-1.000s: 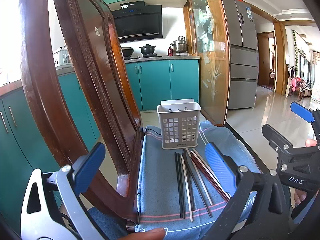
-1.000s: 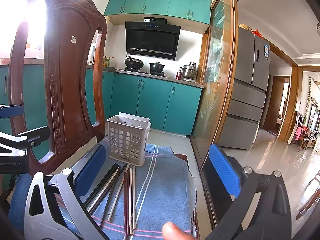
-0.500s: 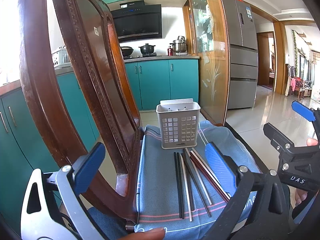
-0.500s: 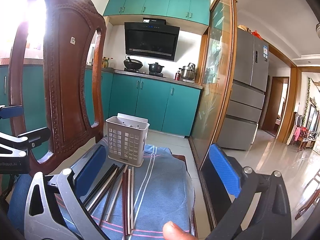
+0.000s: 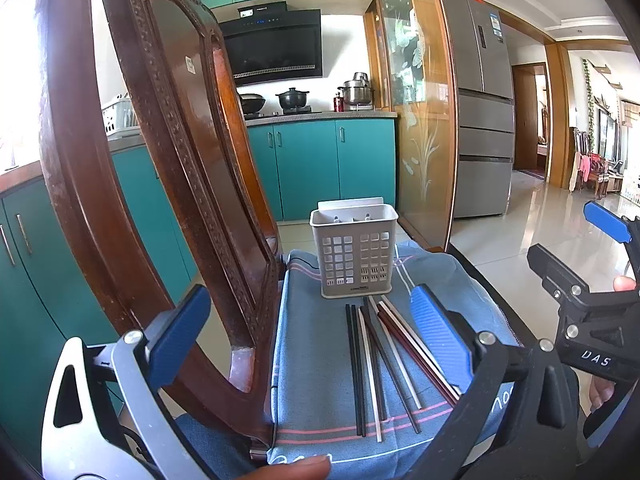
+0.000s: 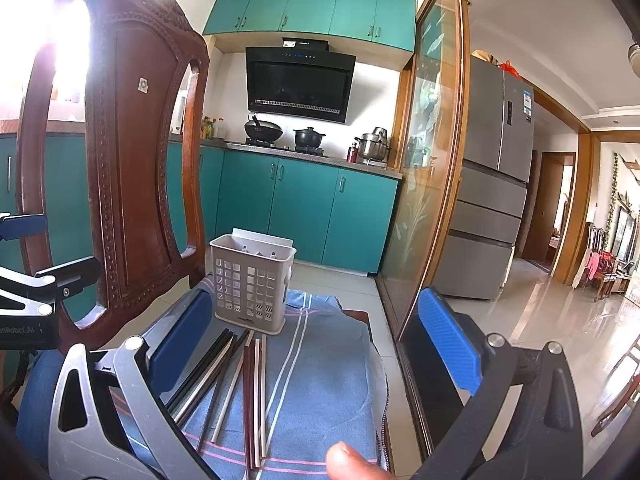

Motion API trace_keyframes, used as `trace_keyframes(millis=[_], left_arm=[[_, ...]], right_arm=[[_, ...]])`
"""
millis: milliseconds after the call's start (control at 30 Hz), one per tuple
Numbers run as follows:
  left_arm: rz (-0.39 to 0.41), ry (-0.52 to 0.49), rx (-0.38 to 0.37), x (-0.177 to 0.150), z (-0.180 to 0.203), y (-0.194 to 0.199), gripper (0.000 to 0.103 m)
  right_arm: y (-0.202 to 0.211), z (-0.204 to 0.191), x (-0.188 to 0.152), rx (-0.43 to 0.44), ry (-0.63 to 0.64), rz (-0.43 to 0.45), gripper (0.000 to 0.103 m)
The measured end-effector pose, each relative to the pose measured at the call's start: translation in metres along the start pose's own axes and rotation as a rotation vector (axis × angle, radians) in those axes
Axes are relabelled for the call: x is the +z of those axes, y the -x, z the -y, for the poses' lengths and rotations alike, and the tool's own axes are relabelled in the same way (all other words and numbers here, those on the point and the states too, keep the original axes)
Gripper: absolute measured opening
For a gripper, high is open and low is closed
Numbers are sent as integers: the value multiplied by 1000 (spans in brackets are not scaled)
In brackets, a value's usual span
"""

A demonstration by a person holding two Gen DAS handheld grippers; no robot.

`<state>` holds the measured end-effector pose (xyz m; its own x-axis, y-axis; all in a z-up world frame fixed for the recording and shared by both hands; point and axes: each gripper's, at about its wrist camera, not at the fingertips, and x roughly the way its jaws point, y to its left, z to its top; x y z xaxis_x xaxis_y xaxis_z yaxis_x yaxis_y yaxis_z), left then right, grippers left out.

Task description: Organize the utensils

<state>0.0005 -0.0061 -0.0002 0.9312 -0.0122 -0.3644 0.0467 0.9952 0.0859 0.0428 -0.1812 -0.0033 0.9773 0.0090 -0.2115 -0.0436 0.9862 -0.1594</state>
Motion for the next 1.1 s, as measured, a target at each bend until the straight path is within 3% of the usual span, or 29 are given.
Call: trace_keyframes(millis=[1100], left_arm=[[-6, -6, -10, 1, 6, 3, 99]], right_arm=[[4, 5, -1, -11, -8, 3, 101]])
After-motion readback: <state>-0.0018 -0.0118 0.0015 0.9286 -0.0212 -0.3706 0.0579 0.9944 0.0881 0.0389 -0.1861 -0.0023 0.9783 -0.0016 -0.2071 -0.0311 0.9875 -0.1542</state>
